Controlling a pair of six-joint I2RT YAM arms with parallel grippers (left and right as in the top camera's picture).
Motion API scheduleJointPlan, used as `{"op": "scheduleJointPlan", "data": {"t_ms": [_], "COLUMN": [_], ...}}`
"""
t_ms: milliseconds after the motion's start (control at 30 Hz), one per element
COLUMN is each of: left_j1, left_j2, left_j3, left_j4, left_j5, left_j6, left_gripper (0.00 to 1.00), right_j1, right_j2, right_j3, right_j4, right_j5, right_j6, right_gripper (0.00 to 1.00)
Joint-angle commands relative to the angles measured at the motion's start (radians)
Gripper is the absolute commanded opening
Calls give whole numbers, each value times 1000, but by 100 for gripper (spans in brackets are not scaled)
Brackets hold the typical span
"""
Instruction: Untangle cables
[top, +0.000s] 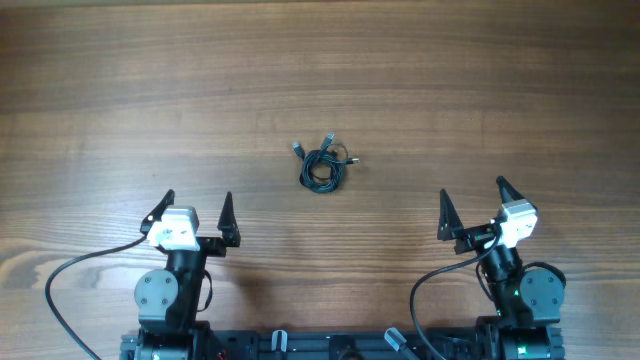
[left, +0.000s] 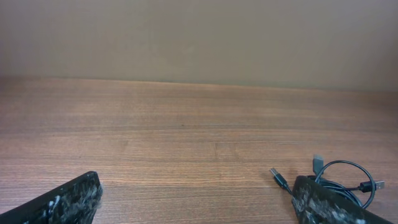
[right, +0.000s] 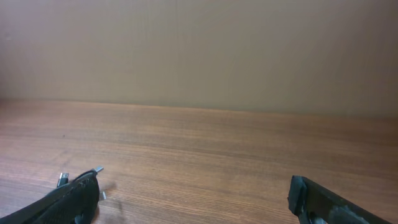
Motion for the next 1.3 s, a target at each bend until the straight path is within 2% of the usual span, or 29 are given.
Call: {"op": "scheduleJointPlan", "data": {"t_ms": [0, 1033, 1267], "left_j1": [-4, -4, -4], "left_j2": [2, 2, 2], "left_j3": [-13, -13, -6], "left_j4": [7, 7, 32], "left_j5": [5, -19, -16], "left_j6": [9, 21, -10], "left_gripper": [100, 100, 100], "right_j1": [30, 29, 29], "right_j2": [-17, -17, -16], "right_j3": [-14, -14, -14], "right_j4": [7, 6, 5], "right_j5": [18, 18, 18], "right_j6": [-11, -11, -11], "right_gripper": [100, 100, 100]}}
